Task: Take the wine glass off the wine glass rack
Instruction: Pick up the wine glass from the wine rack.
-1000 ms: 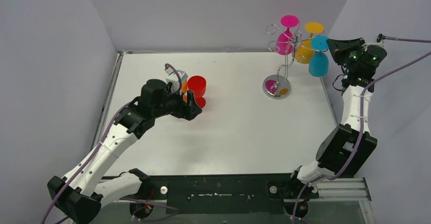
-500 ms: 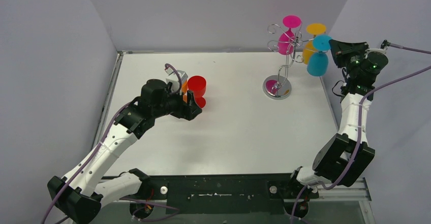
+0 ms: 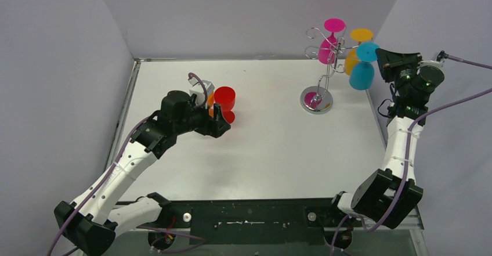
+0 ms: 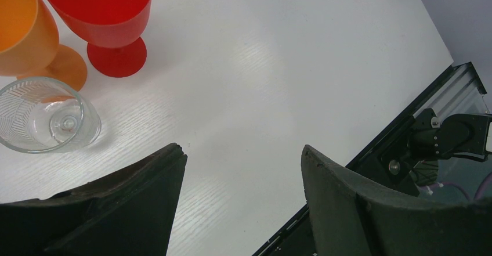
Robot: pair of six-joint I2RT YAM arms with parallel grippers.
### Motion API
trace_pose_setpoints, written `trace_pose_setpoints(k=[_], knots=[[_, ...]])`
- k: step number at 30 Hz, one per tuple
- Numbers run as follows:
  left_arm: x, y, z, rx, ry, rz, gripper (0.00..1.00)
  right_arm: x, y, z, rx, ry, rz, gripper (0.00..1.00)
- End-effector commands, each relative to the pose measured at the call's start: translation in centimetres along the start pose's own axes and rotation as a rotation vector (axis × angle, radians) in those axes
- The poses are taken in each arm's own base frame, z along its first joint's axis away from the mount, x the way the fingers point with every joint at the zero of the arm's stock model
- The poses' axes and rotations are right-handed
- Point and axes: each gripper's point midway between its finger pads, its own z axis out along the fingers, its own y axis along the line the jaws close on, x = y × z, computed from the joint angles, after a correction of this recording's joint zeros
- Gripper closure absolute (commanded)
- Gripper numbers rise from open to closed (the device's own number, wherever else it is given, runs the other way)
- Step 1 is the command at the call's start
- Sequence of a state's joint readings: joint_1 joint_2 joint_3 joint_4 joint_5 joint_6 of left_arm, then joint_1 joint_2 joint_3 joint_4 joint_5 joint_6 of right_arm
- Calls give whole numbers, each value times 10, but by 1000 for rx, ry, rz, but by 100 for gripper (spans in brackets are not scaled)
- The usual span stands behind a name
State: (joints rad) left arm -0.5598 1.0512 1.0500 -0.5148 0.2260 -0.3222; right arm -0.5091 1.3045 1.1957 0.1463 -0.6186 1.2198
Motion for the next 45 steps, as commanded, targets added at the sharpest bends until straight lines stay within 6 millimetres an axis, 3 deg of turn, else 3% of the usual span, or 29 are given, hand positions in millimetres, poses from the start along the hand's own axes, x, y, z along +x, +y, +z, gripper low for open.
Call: trace_pose_setpoints(k=[1, 15, 23, 36, 45], knots=[[-9, -9, -6, 41, -32, 8, 30, 9, 20, -15, -50, 26, -7, 100], [-9, -11, -1, 58, -23, 1, 30, 44, 25, -15, -62, 100, 5, 100], [-9, -10, -1, 53, -25, -1, 30, 63, 38, -8, -94, 134, 6, 100], [-7, -10, -1, 50, -18, -5, 30, 50, 37, -4, -66, 55, -47, 100], [-6, -9, -1, 45, -13, -3, 30, 36, 41, -16, -59, -15, -34, 100]])
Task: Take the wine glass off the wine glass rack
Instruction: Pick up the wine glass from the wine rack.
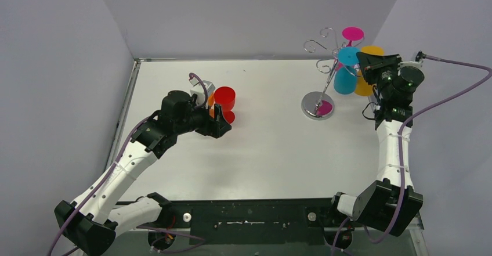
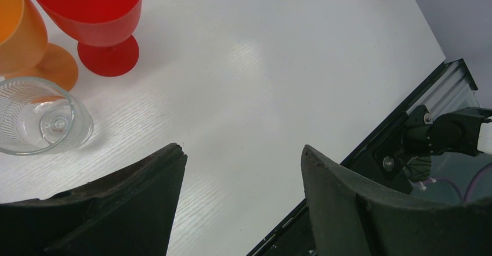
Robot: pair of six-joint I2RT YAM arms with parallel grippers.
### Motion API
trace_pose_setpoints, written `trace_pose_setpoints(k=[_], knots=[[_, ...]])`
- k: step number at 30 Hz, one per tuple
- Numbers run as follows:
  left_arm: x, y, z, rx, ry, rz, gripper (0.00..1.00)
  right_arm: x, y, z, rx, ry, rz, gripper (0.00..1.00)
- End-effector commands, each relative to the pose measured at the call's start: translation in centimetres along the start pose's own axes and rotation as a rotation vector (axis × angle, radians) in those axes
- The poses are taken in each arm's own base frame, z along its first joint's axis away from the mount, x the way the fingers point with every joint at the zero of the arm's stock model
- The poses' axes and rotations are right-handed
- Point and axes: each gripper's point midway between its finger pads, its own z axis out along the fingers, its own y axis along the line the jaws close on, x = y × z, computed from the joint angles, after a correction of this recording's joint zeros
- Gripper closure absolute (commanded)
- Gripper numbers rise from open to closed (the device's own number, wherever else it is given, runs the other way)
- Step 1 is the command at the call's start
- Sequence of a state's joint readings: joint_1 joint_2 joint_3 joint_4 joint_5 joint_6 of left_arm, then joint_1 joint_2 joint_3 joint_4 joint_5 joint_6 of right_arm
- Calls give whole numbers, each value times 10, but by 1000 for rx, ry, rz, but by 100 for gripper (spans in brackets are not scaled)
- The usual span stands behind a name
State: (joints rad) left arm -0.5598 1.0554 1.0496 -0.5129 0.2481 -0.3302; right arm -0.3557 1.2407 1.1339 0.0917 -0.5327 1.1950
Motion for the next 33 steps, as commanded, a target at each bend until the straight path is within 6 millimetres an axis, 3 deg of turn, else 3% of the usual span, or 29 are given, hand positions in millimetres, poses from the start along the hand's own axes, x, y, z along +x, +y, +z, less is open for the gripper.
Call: trace_pose_setpoints(k=[1, 12, 20, 33], knots=[[-7, -5, -2, 24, -23, 5, 30, -21, 33, -19, -71, -101, -36, 100], [-6, -5, -4, 26, -25, 1, 30, -31, 20, -30, -31, -185, -8, 100], [-5, -6, -4, 31, -21, -3, 30, -37, 25, -29, -82, -216, 44, 100], [-5, -6, -3, 33, -22, 0, 30, -46, 12, -29, -92, -302, 108, 100]])
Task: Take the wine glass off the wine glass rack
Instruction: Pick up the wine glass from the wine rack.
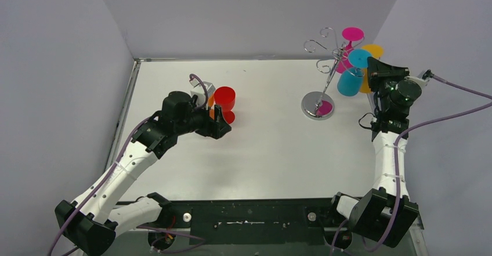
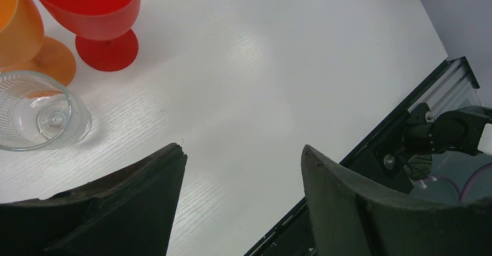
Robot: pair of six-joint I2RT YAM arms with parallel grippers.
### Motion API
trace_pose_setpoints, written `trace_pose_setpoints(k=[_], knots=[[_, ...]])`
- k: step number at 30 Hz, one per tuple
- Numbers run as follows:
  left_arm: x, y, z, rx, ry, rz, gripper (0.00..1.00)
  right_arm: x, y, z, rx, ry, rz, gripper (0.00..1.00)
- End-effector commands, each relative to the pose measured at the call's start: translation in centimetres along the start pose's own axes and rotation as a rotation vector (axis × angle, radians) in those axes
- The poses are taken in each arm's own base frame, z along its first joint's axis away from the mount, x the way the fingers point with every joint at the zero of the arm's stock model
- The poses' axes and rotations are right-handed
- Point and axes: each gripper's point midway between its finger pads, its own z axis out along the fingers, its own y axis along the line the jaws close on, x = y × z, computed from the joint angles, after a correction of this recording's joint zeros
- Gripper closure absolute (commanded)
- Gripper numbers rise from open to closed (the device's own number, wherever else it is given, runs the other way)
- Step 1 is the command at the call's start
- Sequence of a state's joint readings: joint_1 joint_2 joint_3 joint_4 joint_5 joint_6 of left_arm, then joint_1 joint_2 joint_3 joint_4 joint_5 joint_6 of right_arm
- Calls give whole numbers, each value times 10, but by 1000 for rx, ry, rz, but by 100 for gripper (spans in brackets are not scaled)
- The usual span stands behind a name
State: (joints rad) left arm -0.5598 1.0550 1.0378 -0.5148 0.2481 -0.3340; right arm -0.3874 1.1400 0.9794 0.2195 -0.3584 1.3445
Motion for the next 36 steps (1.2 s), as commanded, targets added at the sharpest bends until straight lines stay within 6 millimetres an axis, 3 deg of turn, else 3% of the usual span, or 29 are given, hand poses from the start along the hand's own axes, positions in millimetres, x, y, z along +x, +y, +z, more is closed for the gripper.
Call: trace_pose_setpoints(k=[1, 9, 17, 24, 36], knots=[[-10, -8, -4, 37, -33, 7, 30, -16, 29, -8, -105, -79, -4, 100], [-9, -9, -5, 41, -32, 4, 29, -18, 26, -18, -91, -107, -24, 100], [-8, -10, -4, 51, -31, 1, 29, -33, 23, -36, -73, -229, 2, 100], [-8, -10, -6, 50, -34, -1, 29, -31, 22, -43, -57, -222, -5, 100], [-1, -14, -14, 71, -36, -11, 29, -33, 24, -69, 40, -231, -196, 100]])
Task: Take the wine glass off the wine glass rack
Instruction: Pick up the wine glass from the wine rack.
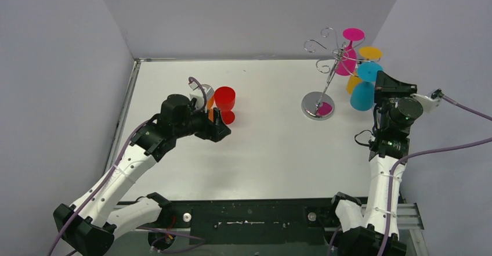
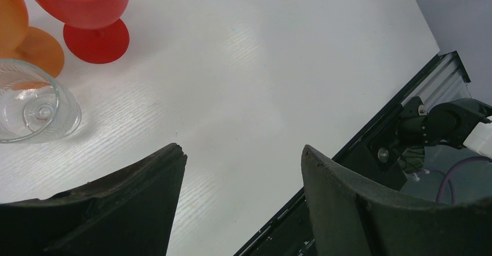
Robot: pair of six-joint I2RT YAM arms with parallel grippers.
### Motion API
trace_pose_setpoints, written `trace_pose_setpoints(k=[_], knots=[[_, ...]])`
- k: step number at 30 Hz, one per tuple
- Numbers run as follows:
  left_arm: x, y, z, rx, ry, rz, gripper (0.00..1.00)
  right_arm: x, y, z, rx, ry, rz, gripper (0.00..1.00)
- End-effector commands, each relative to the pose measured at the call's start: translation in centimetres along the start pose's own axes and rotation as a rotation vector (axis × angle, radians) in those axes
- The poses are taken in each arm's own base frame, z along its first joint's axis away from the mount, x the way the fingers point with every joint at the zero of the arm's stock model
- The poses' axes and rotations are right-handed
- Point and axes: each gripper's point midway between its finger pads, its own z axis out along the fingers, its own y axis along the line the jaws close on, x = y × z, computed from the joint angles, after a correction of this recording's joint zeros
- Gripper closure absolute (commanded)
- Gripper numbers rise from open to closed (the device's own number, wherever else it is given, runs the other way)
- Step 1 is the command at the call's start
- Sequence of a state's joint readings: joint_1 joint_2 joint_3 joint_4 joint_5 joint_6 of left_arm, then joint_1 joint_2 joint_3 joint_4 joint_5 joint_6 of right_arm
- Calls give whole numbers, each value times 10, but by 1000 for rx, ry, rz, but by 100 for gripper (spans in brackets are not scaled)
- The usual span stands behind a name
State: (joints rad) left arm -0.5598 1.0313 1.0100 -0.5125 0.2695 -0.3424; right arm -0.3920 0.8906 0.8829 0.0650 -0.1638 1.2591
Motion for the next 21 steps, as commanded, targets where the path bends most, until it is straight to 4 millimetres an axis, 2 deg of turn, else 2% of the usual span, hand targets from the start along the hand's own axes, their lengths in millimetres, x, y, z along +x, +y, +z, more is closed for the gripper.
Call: trace_pose_setpoints(k=[1, 8, 13, 17, 21], knots=[[-7, -13, -13, 54, -45, -4, 29, -15, 22, -17, -15, -41, -125, 100], [-1, -21, -27, 90, -66, -29, 29, -16, 43, -45, -43, -36, -226, 100], [4, -30, -36, 140, -77, -51, 29, -6, 51, -71, -60, 10, -295, 100], [13, -34, -42, 172, -79, -71, 29, 9, 52, -96, -95, 91, -354, 100], [18, -39, -47, 204, -93, -92, 28, 37, 55, -120, -190, 227, -401, 100]])
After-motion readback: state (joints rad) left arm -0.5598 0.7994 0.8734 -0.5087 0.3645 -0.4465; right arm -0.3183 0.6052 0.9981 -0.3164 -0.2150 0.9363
